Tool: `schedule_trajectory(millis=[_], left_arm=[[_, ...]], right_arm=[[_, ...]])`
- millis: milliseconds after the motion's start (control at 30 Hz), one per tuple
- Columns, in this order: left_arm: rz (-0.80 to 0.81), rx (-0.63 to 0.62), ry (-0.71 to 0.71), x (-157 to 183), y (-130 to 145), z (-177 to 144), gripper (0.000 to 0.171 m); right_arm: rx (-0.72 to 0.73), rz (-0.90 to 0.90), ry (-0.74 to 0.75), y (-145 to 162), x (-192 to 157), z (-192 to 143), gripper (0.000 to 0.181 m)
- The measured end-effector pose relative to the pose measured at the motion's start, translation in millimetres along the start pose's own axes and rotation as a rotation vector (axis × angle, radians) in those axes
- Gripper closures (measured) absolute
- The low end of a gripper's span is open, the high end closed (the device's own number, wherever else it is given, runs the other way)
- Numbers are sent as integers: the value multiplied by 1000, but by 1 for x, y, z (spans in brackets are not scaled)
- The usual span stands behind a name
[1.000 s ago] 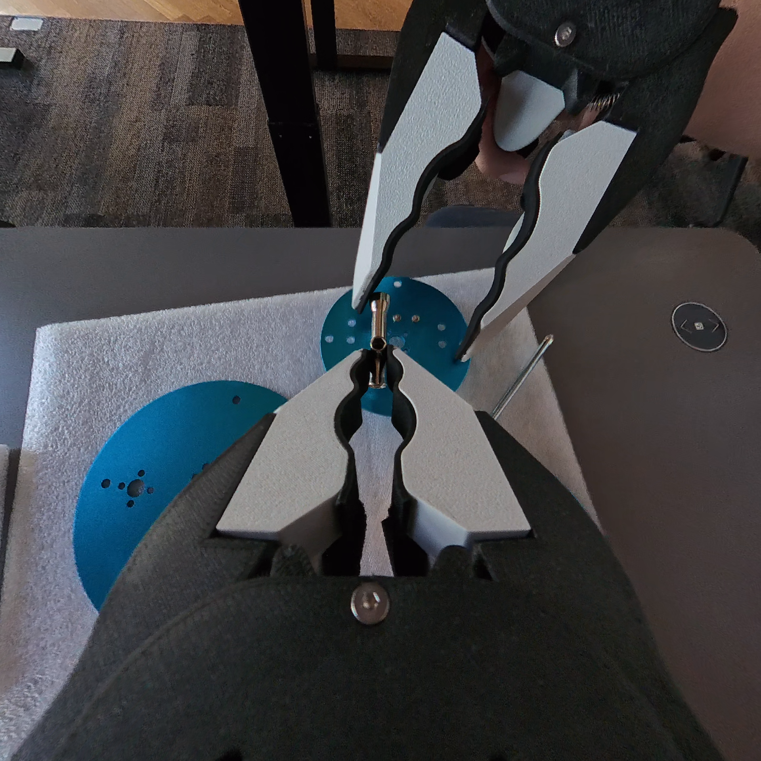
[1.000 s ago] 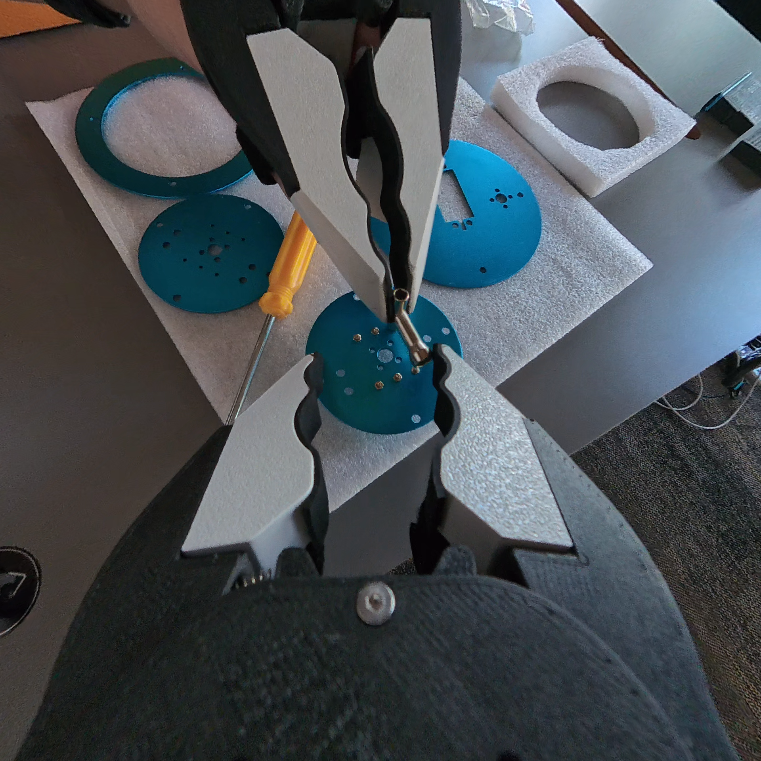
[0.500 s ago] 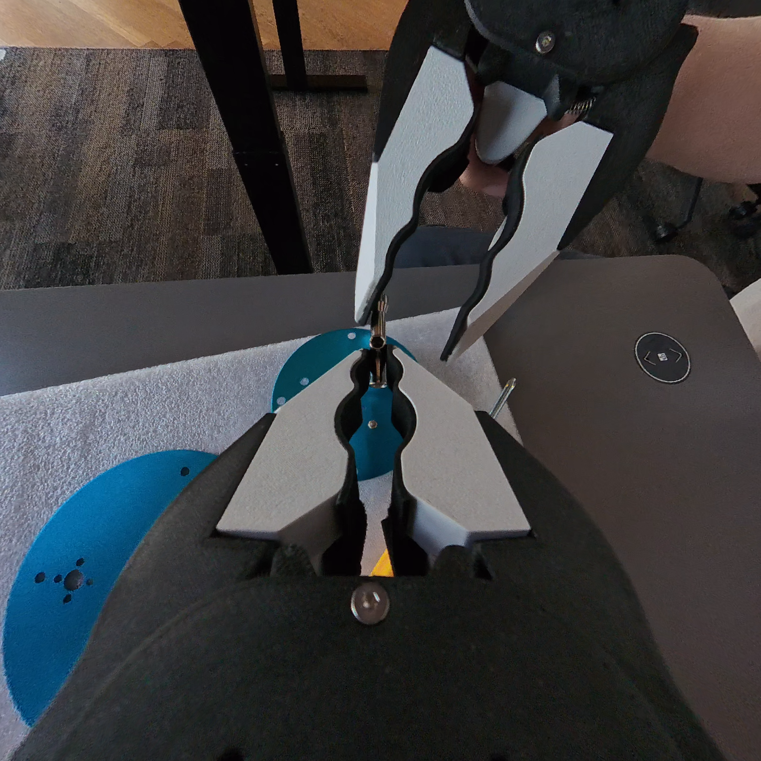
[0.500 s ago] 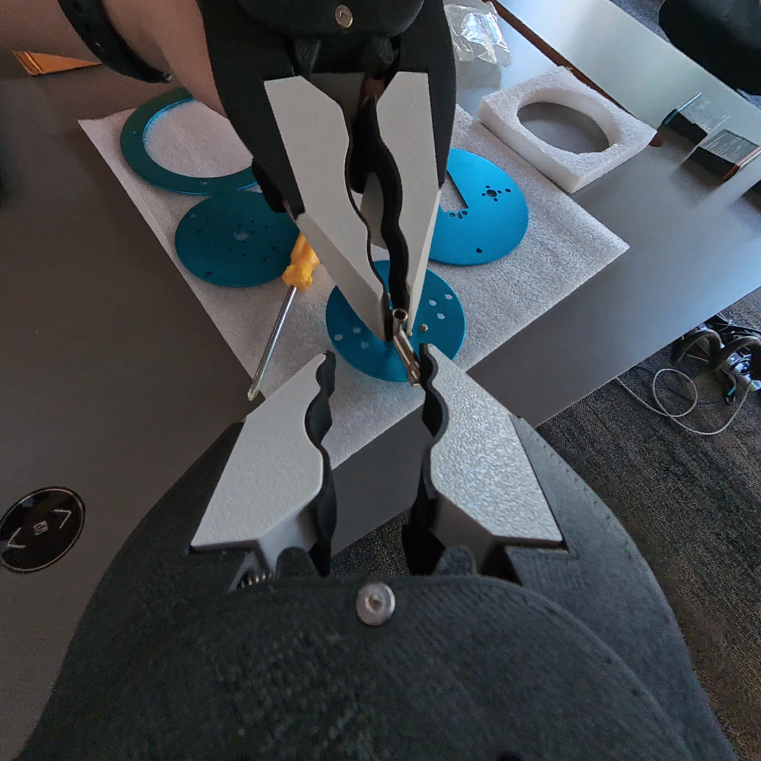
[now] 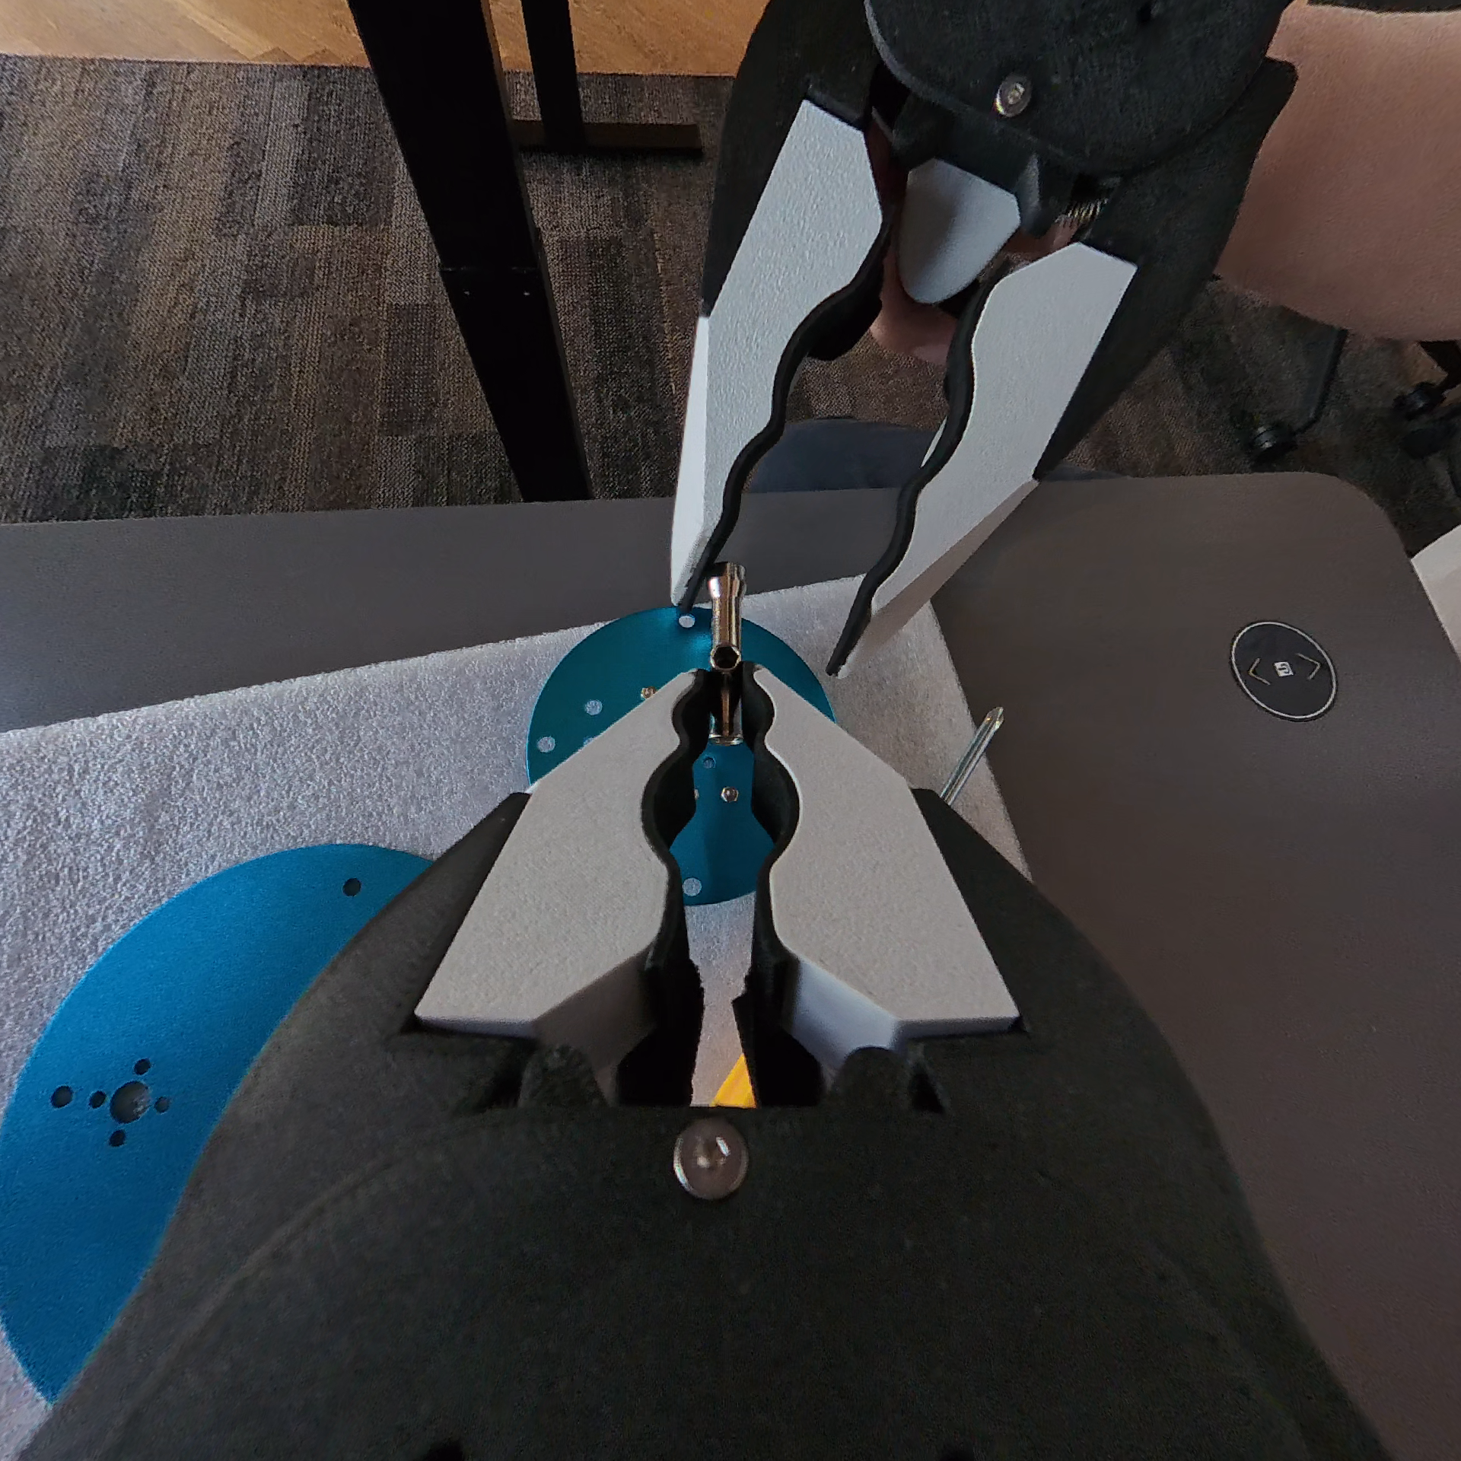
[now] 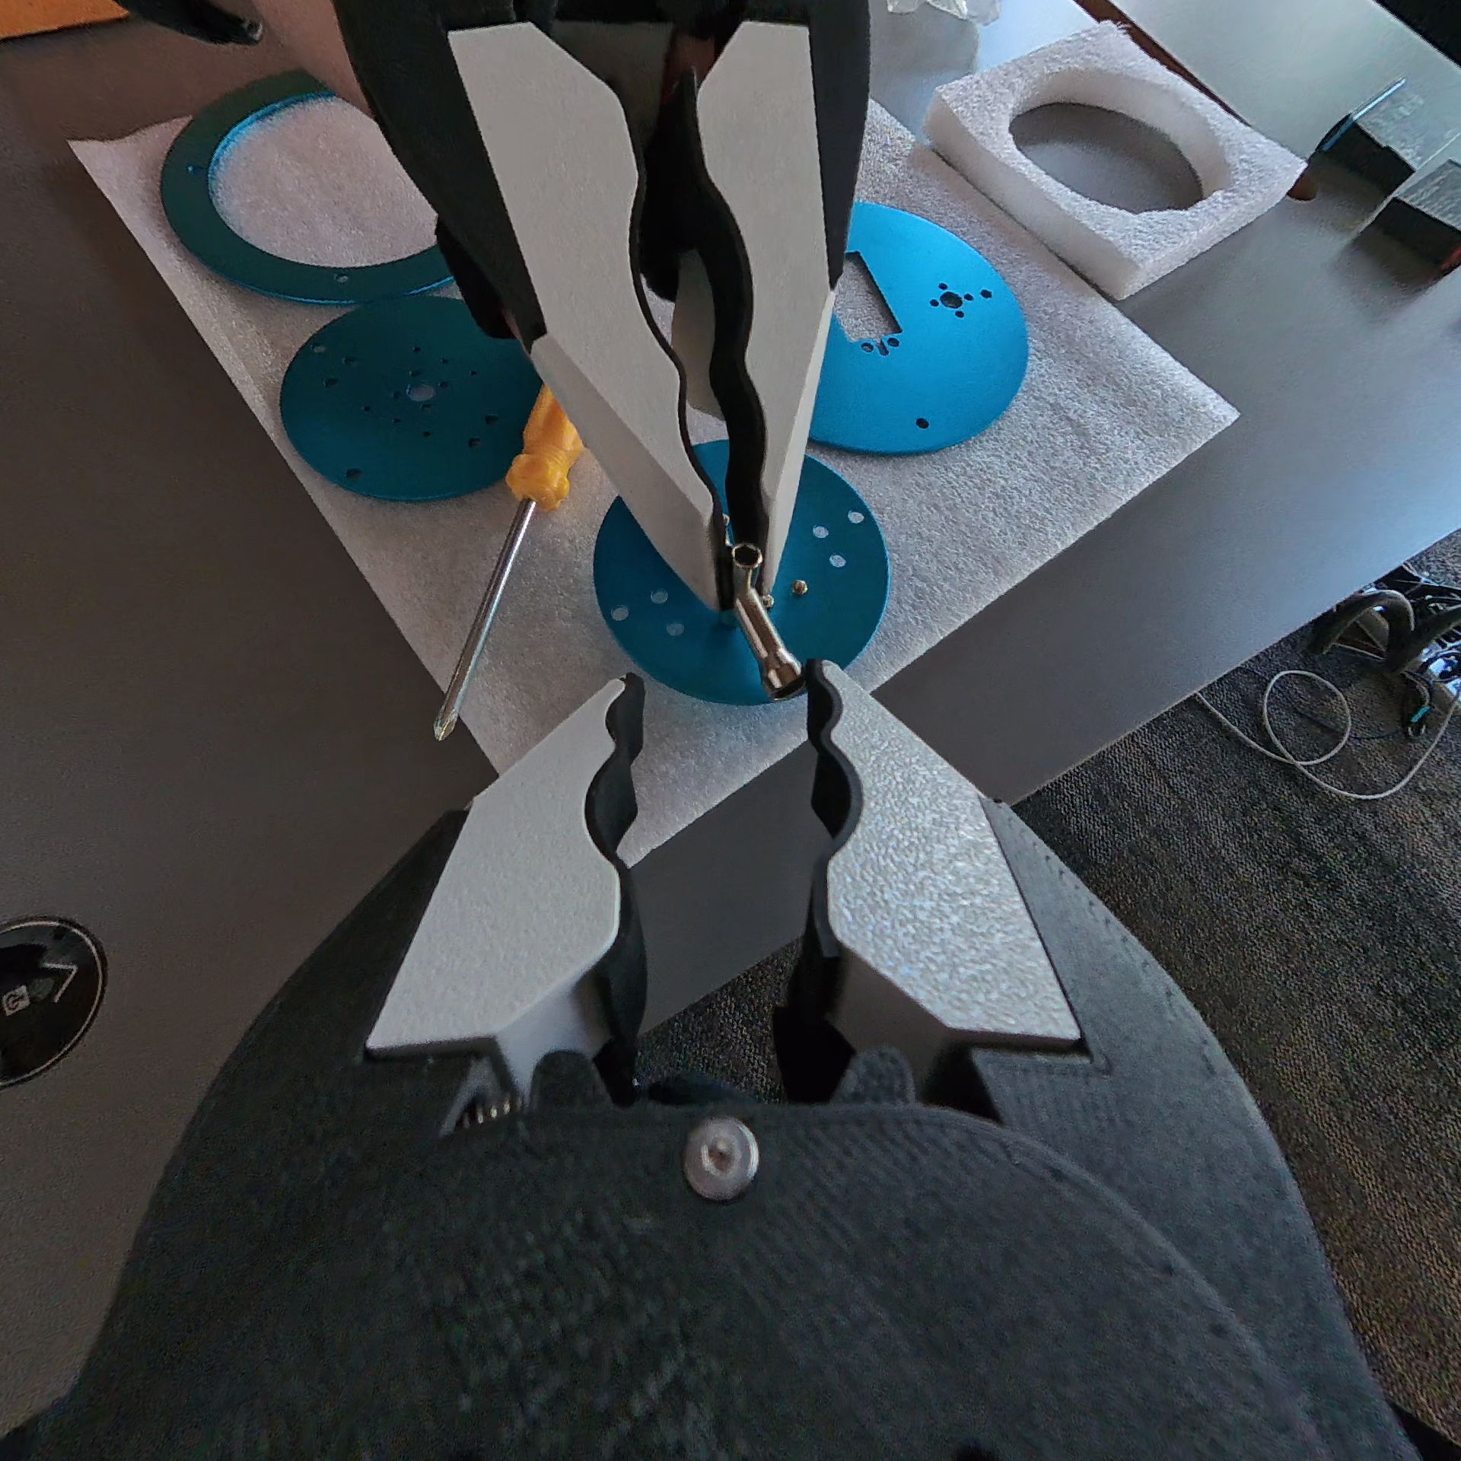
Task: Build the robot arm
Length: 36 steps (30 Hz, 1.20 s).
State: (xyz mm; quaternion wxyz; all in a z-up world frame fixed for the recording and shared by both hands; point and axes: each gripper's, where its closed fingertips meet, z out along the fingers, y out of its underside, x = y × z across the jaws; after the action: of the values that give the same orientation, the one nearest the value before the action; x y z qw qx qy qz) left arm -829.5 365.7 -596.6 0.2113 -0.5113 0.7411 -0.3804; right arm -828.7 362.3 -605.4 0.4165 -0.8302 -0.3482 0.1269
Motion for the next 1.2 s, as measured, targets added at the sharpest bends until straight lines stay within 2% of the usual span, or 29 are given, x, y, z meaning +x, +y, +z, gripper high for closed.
schedule_trajectory(millis=[233,600,733,1200], left_arm=[[167,-67,-52,1,2,1,166],[190,-152,108,1,3,1,166],[237,-167,89,1,4,1,166],[223,-162,96,1,4,2,165]], right_arm=[[12,6,4,1,-3,2,139],[14,29,28,2,-5,3,138],[19,33,43,2,-6,3,137],[29,91,81,2,-13,3,129]])
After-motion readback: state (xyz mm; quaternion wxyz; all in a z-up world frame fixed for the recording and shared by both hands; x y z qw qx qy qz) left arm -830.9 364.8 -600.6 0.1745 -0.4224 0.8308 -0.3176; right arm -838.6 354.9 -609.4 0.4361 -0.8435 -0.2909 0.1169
